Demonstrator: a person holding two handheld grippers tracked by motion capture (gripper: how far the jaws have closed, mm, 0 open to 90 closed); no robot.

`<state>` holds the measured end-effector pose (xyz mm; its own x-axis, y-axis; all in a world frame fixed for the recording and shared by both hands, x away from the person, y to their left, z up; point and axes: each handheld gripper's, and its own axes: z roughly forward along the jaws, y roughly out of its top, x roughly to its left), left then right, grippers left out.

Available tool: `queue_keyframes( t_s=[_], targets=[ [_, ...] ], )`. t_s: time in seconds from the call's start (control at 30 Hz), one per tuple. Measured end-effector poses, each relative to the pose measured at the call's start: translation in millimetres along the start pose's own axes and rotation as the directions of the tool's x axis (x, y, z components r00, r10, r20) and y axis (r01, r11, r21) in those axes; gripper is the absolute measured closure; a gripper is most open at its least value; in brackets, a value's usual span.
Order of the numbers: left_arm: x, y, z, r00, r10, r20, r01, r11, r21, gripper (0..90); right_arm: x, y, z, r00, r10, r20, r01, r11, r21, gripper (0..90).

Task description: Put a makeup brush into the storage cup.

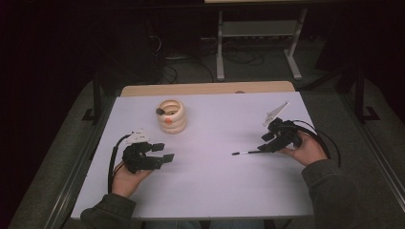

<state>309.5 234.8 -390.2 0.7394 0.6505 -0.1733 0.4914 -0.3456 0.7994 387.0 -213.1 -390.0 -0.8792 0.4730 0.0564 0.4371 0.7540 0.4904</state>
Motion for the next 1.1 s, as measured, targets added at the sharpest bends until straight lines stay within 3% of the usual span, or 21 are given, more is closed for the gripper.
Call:
queue_keyframes(
  t_s=[0.23,0.53,0.9,1.0,1.1],
  targets=[
    [0.6,0.1,-0.2,1.0000,-0.004,0.001,0.004,1.0000,-0.007,37.5,-4.4,-3.1,19.1,0.9994,-0.006,-0.034,0.008,0.998,0.068,55.1],
    [0.9,0.3,0.1,0.9999,-0.003,0.014,0.003,1.0000,-0.009,37.1,-4.9,-2.6,26.4,0.9988,-0.045,-0.020,0.047,0.995,0.089,60.6],
    [1.1,1.1,-0.4,0.9996,-0.009,0.027,0.009,0.9997,-0.021,36.7,-5.9,-3.4,37.4,0.9948,-0.079,-0.063,0.088,0.986,0.143,66.1],
    [0.2,1.1,0.2,0.9992,-0.023,0.033,0.023,0.9995,-0.021,36.7,-4.6,-3.3,38.0,0.9874,-0.147,-0.059,0.154,0.978,0.144,67.6],
    [0.2,1.4,0.1,0.9995,-0.009,0.032,0.009,0.9998,-0.020,36.8,-3.5,-2.3,38.2,0.9803,-0.190,-0.055,0.196,0.969,0.153,69.4]
  ],
)
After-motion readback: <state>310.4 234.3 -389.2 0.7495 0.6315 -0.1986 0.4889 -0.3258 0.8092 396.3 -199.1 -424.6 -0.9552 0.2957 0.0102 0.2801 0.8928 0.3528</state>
